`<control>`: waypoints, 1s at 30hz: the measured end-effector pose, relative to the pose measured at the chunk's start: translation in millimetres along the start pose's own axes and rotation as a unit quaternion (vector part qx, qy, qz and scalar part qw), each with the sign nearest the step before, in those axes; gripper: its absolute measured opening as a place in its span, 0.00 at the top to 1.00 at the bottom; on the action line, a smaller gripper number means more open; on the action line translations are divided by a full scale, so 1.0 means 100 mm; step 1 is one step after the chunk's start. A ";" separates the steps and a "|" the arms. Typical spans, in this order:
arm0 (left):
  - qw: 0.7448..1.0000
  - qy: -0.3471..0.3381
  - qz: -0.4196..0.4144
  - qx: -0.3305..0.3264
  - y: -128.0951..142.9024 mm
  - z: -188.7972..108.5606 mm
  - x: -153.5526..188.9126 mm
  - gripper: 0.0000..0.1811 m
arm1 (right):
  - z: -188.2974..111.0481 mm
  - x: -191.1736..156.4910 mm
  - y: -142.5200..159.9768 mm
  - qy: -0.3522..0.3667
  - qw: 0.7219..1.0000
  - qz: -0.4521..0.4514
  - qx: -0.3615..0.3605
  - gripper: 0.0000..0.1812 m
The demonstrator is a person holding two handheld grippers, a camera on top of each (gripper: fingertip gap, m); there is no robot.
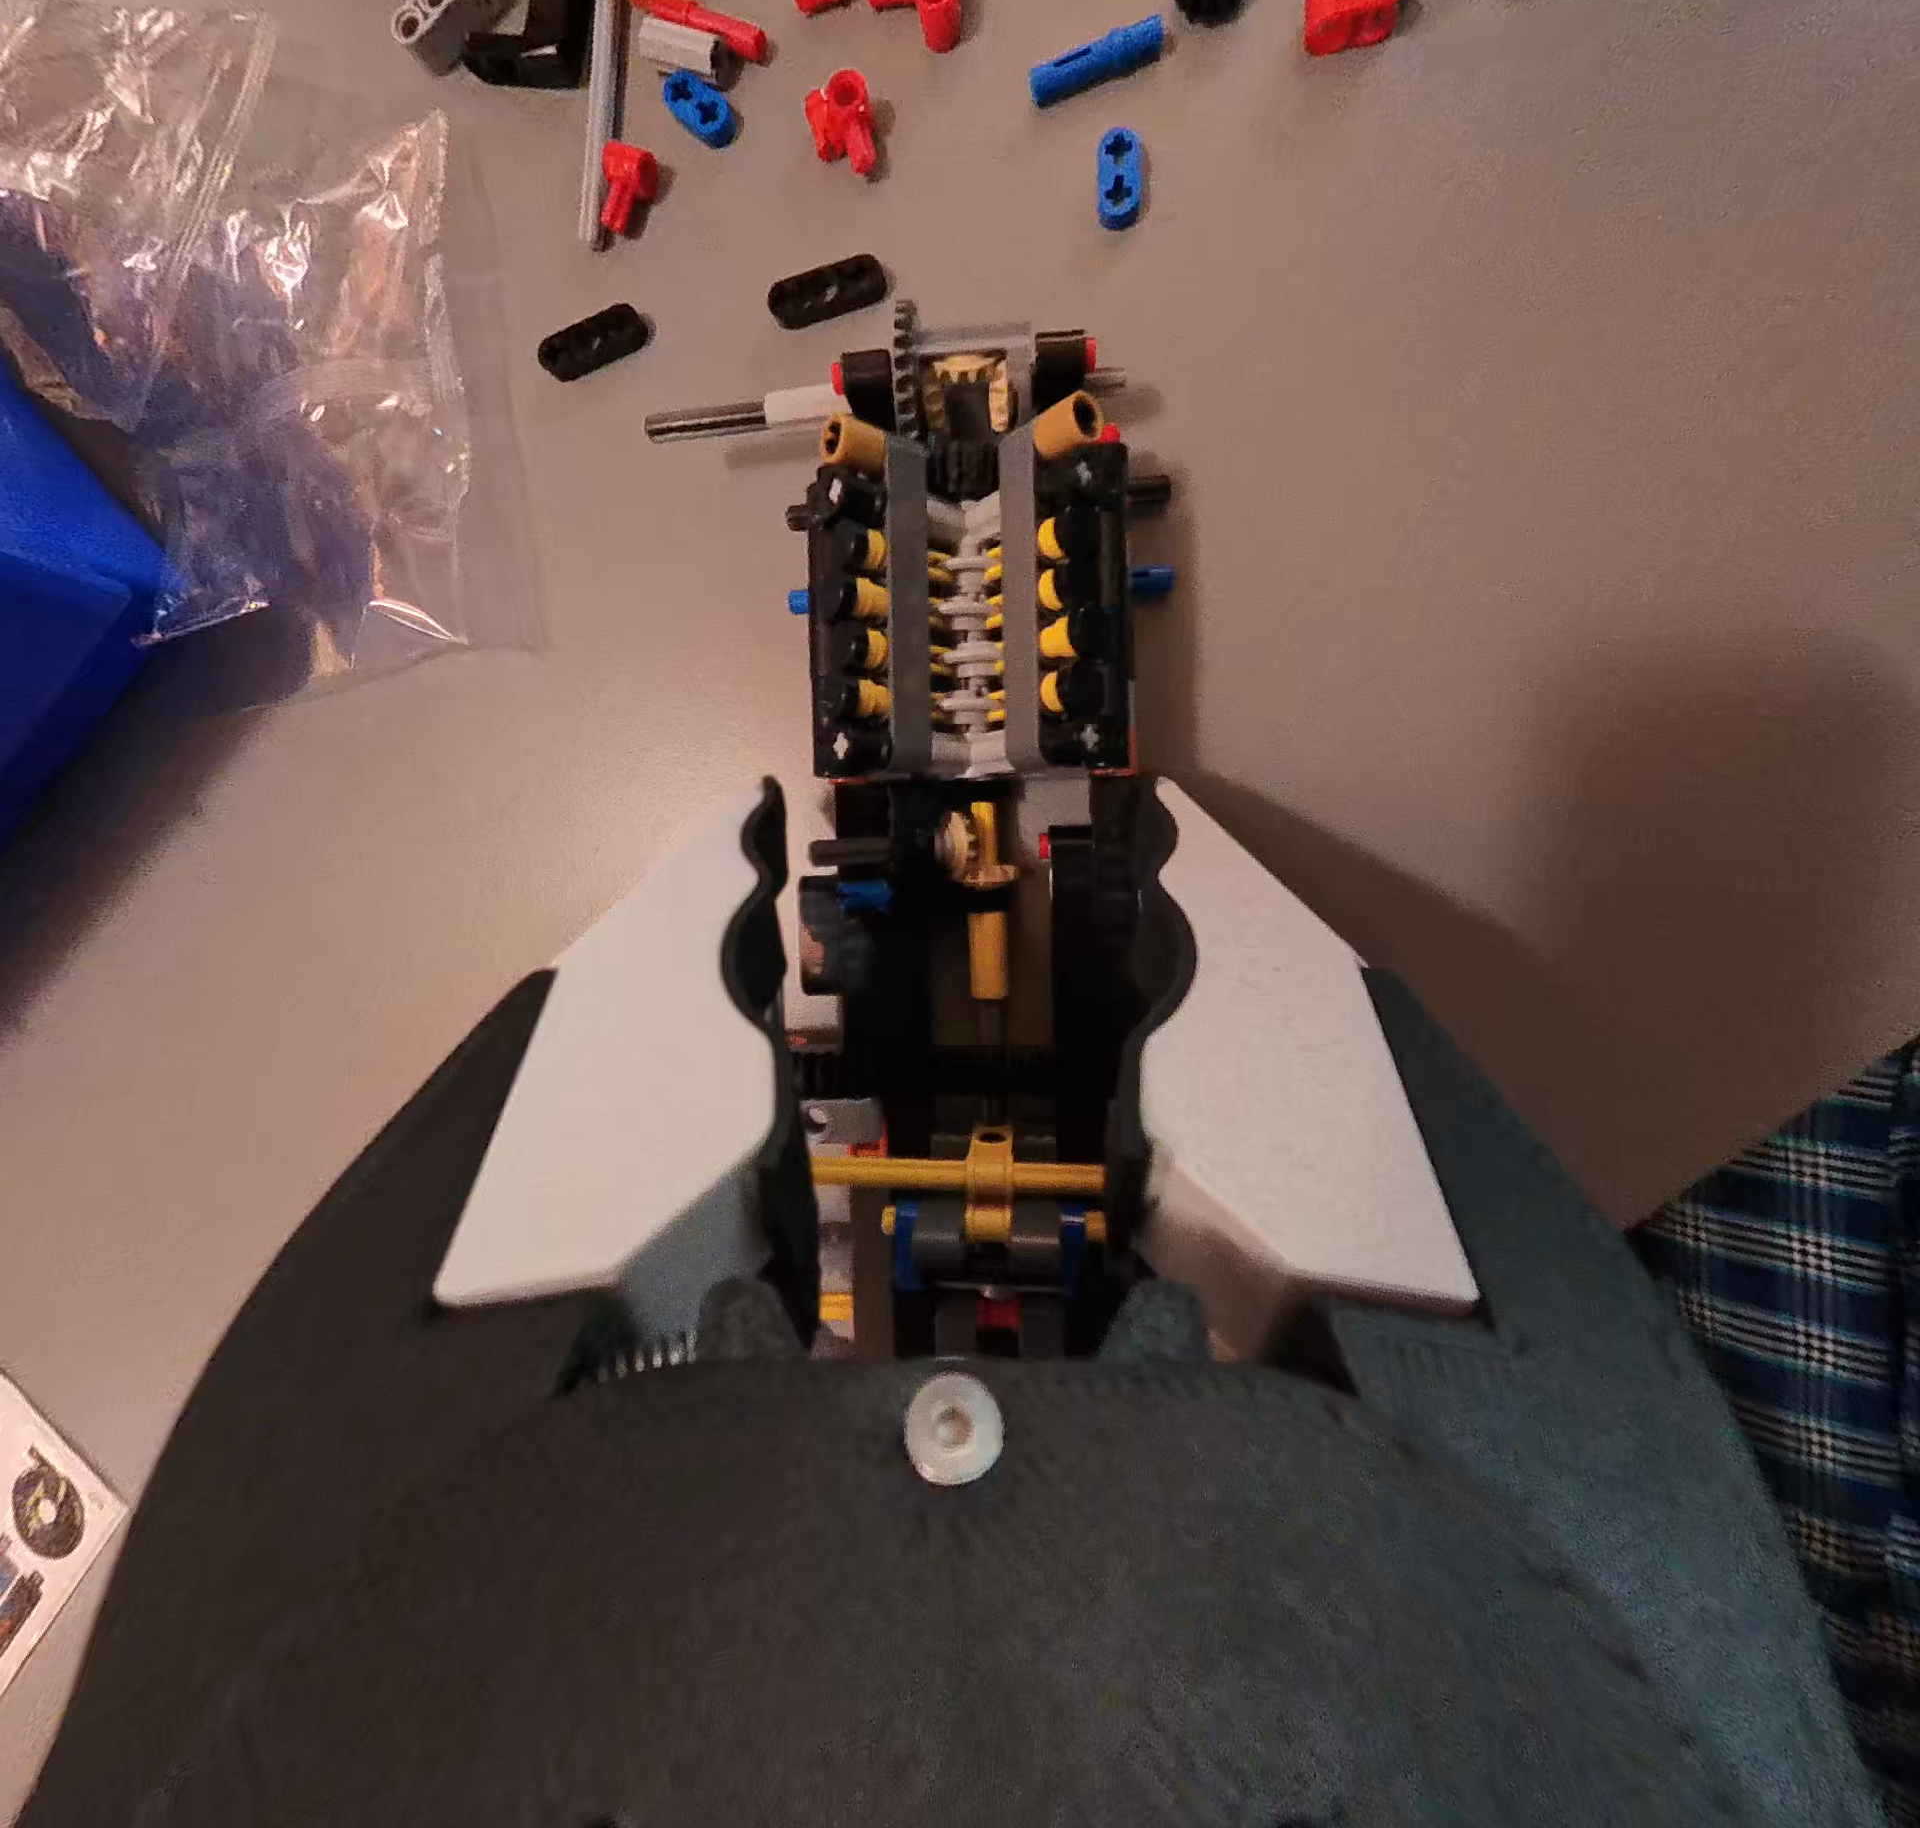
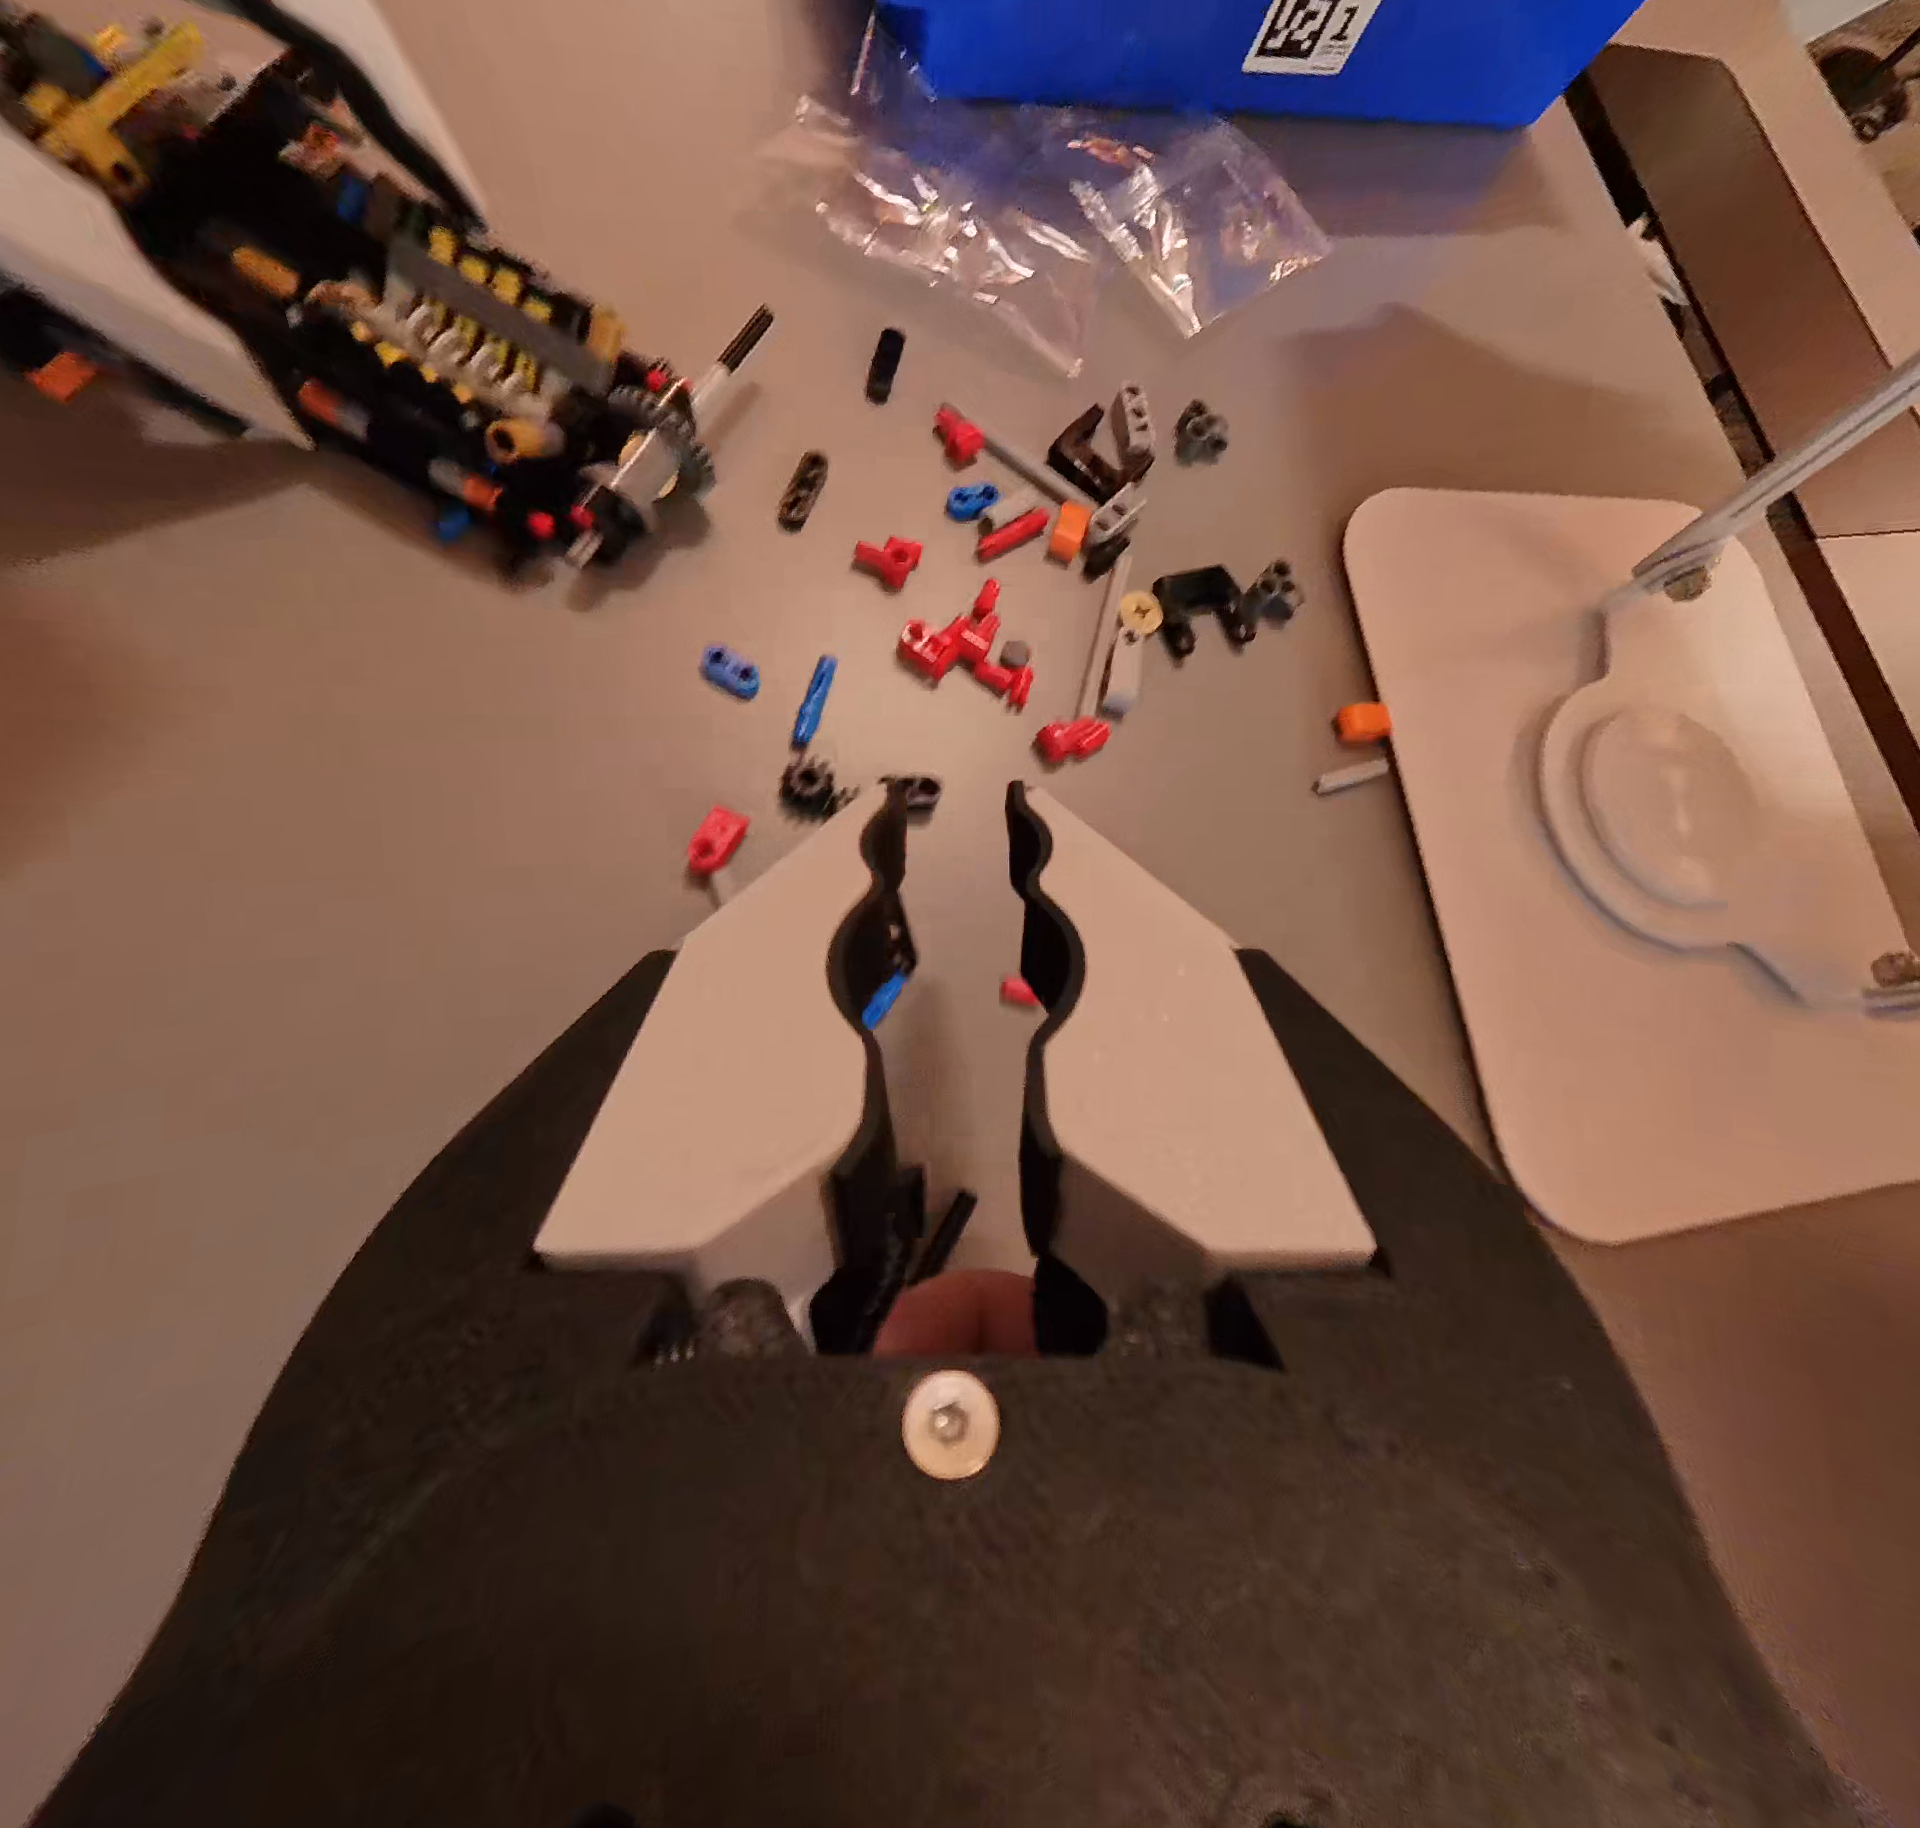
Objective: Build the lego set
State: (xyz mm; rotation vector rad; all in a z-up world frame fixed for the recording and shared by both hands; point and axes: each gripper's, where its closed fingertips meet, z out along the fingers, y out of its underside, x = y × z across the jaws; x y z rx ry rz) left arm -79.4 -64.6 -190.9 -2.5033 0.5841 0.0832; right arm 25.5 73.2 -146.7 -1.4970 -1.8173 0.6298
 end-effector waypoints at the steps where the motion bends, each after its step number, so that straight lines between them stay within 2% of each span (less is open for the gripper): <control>1: 1.000 0.000 -0.002 0.001 0.00 0.00 0.00 0.64 | 0.06 0.04 -0.04 -0.005 1.000 0.006 0.001 0.90; 7: 1.000 -0.004 -0.025 0.008 -0.02 0.03 -0.04 0.67 | 0.38 0.25 -0.19 -0.017 1.000 0.010 -0.009 0.91; 13: 0.998 -0.009 -0.055 0.022 -0.04 0.05 -0.06 0.66 | 0.68 0.16 -0.39 -0.049 0.999 0.002 -0.005 0.95; 18: 0.997 -0.009 -0.068 0.033 -0.05 0.05 -0.07 0.66 | 0.93 0.14 -0.39 -0.059 0.998 -0.013 -0.034 0.91; 24: 0.997 -0.008 -0.072 0.034 -0.06 0.05 -0.08 0.66 | 1.07 0.11 -0.32 -0.058 0.997 -0.023 -0.054 0.92; 30: 0.996 -0.005 -0.079 0.035 -0.06 0.06 -0.09 0.67 | 1.09 0.12 -0.29 -0.056 0.997 -0.035 -0.050 0.99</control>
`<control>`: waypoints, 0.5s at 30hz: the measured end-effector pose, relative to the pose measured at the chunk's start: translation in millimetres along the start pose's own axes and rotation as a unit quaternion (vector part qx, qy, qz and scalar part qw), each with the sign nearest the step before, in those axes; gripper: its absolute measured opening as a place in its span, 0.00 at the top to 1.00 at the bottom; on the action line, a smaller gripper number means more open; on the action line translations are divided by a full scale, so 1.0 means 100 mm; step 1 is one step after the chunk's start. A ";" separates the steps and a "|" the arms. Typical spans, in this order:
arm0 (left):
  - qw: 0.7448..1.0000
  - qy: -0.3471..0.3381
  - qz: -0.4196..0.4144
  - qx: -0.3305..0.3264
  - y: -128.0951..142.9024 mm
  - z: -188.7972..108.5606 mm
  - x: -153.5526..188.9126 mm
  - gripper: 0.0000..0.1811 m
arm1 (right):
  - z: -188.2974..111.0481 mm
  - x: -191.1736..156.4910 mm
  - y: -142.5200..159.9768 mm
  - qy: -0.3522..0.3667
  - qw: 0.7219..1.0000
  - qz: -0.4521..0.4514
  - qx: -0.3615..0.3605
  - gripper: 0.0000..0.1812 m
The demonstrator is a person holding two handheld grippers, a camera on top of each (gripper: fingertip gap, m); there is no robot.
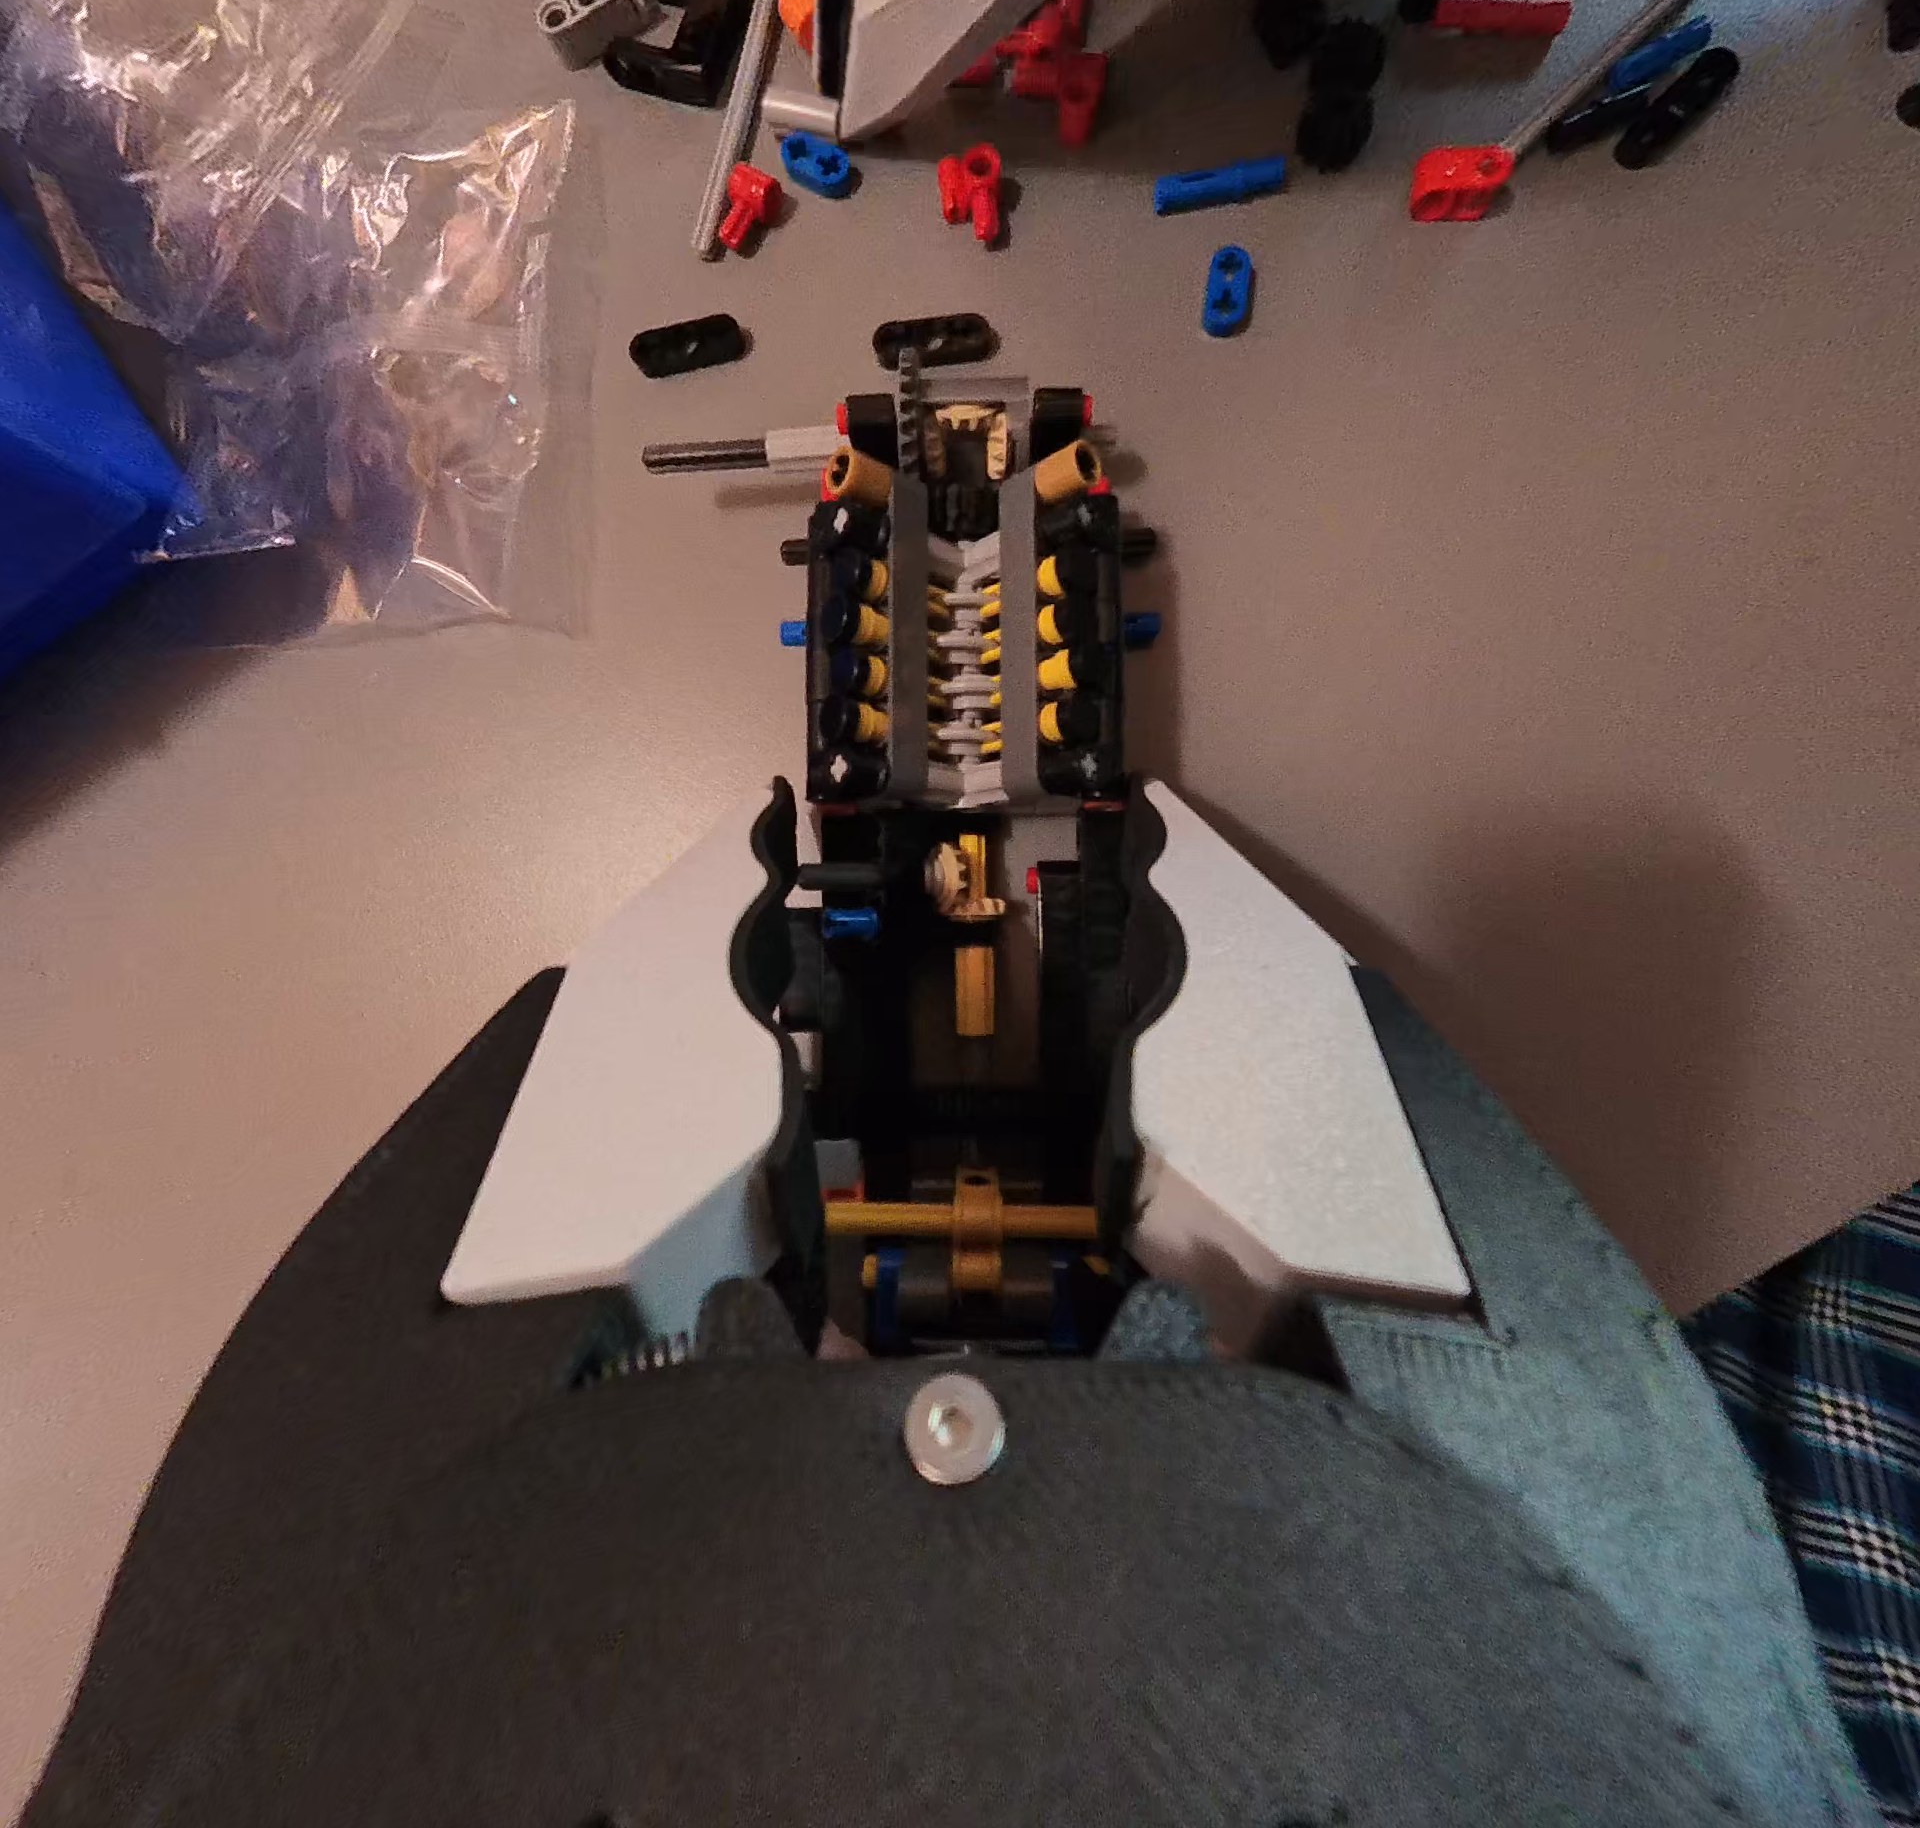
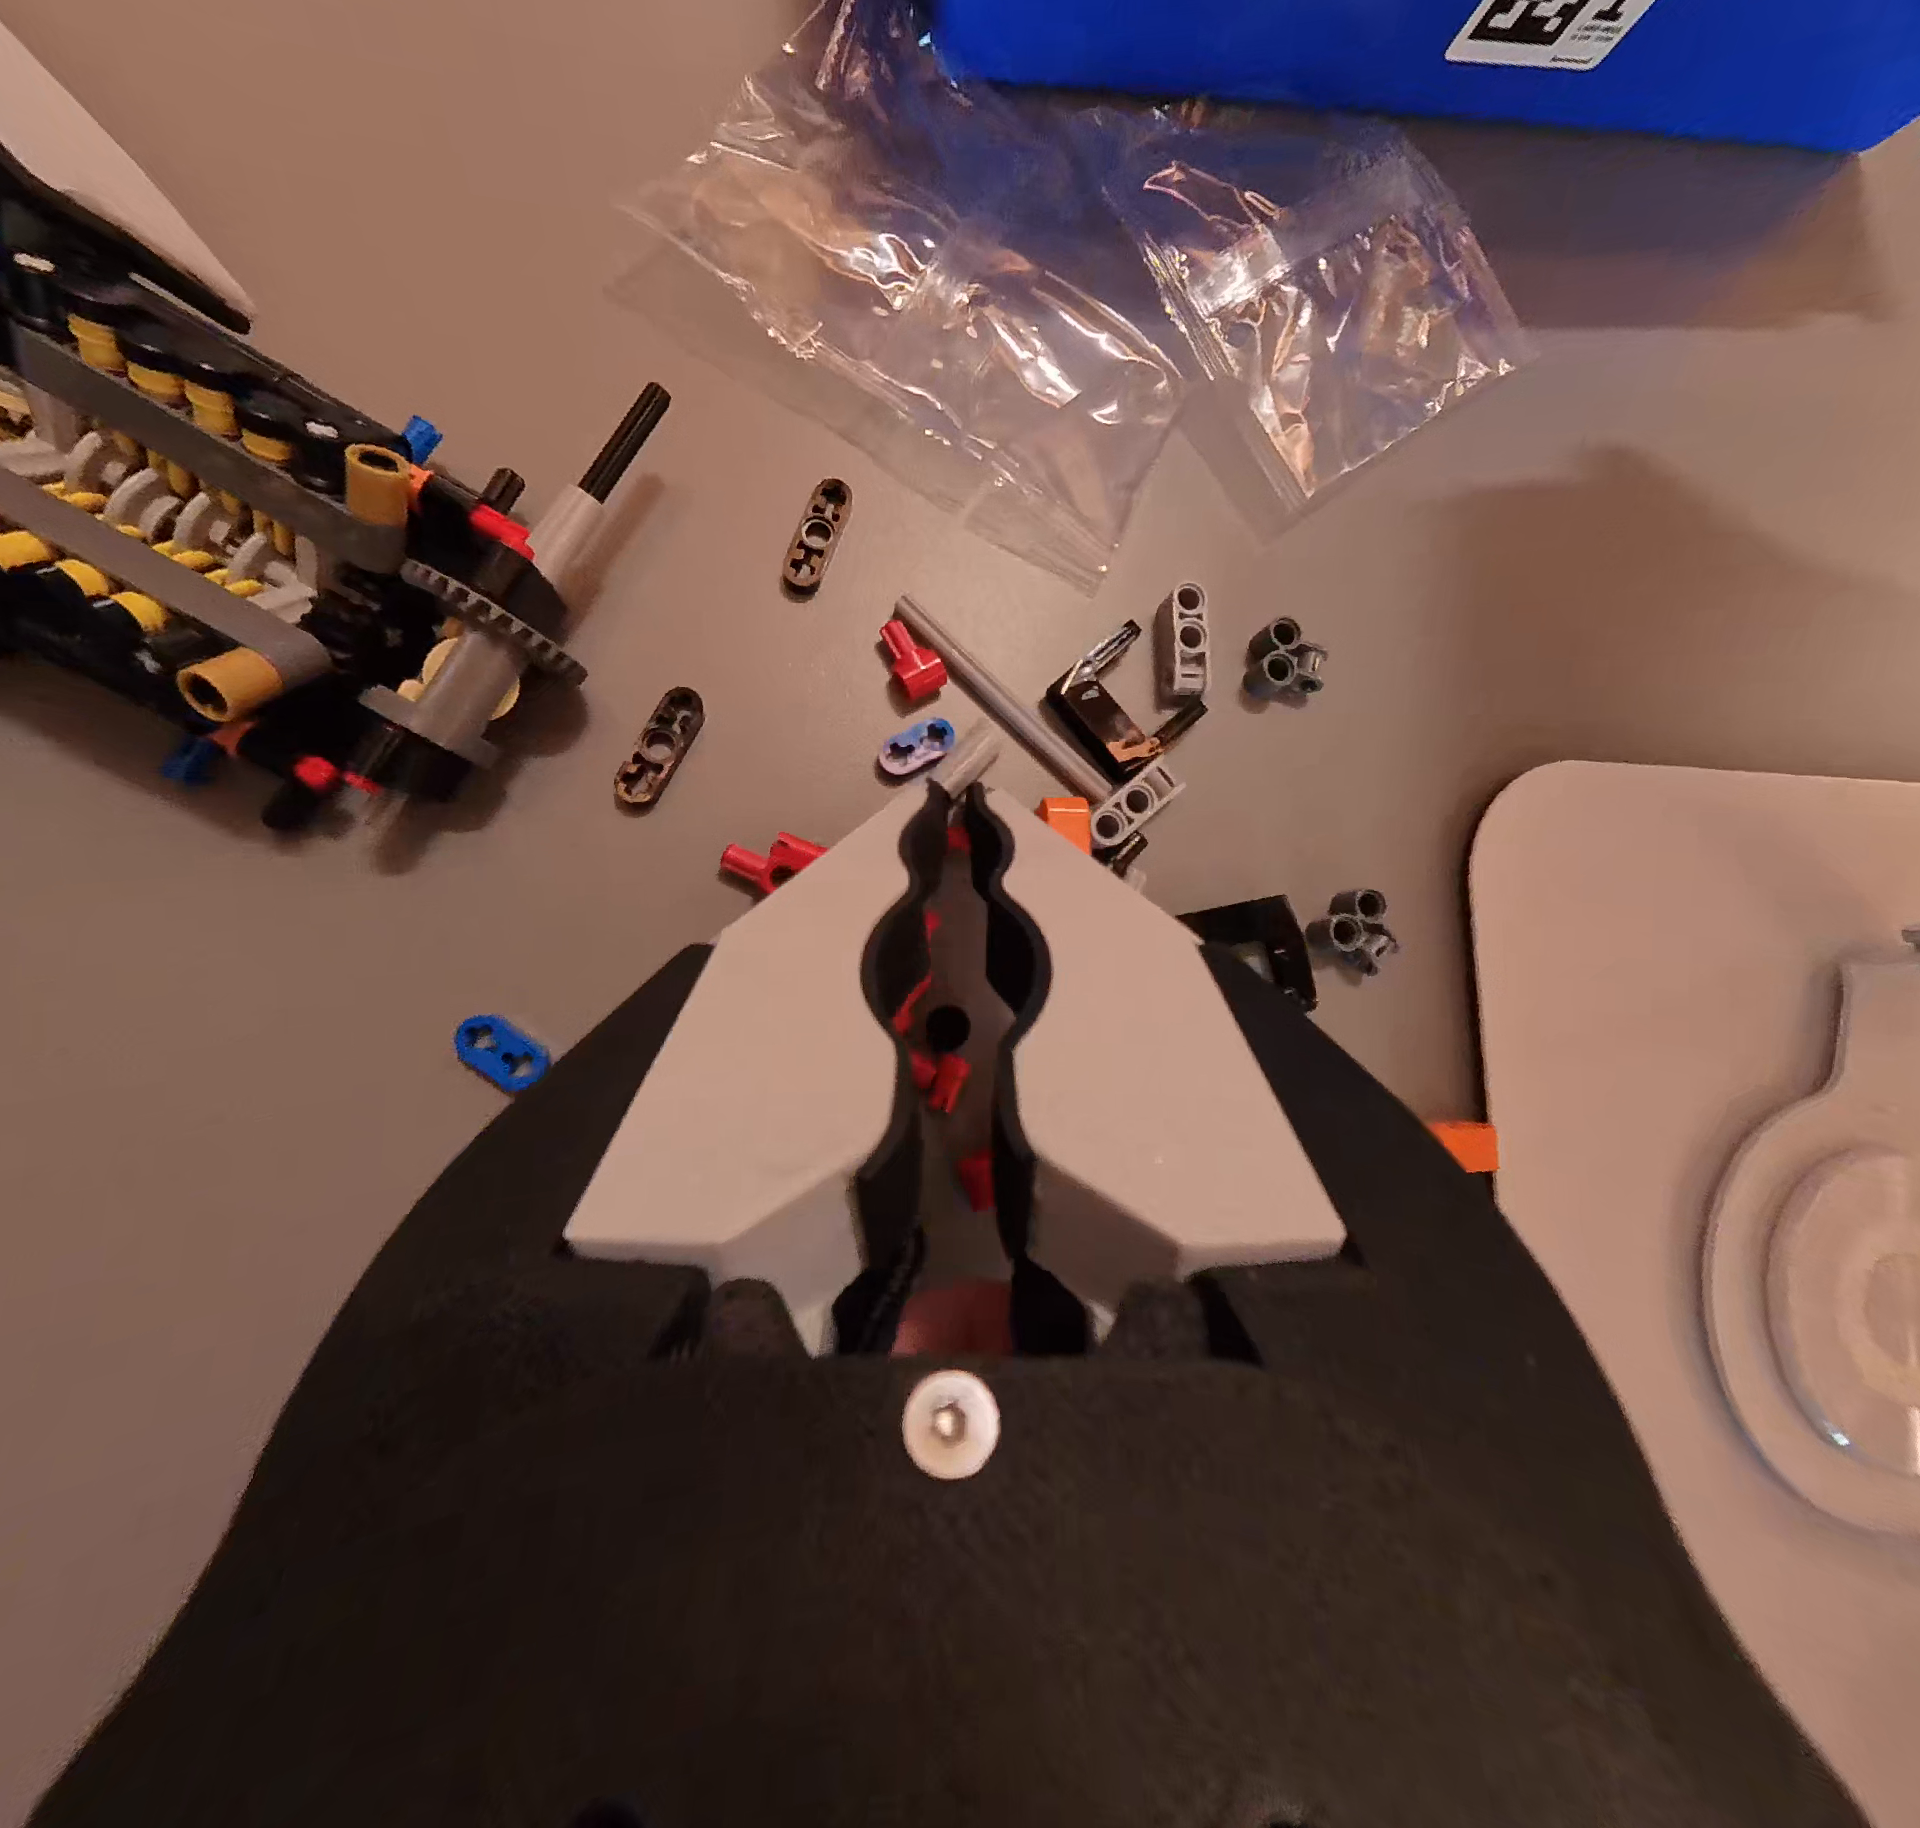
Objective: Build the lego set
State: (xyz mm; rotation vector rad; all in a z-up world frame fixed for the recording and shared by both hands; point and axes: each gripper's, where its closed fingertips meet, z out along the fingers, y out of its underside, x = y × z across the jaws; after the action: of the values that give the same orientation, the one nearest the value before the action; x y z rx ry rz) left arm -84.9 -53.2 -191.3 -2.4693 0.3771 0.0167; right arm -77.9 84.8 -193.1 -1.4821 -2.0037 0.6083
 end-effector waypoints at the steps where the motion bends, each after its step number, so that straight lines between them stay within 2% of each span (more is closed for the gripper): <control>1: 1.000 0.001 0.000 0.000 0.00 0.00 0.00 0.66 | -0.01 0.02 0.01 0.003 1.000 -0.003 -0.002 0.99; 6: 1.000 0.011 0.000 0.007 -0.02 -0.05 -0.03 0.64 | -0.05 -0.01 -0.02 0.004 1.000 0.004 -0.004 0.91; 15: 0.999 0.038 0.016 0.021 -0.10 -0.12 -0.09 0.63 | 0.04 0.04 -0.04 0.023 0.999 0.038 -0.004 0.97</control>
State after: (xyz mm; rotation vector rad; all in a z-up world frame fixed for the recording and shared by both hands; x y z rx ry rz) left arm -92.0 -50.3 -174.7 -2.4266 0.4440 -0.0710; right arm -84.1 87.0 -192.5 -1.5691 -1.9234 0.5922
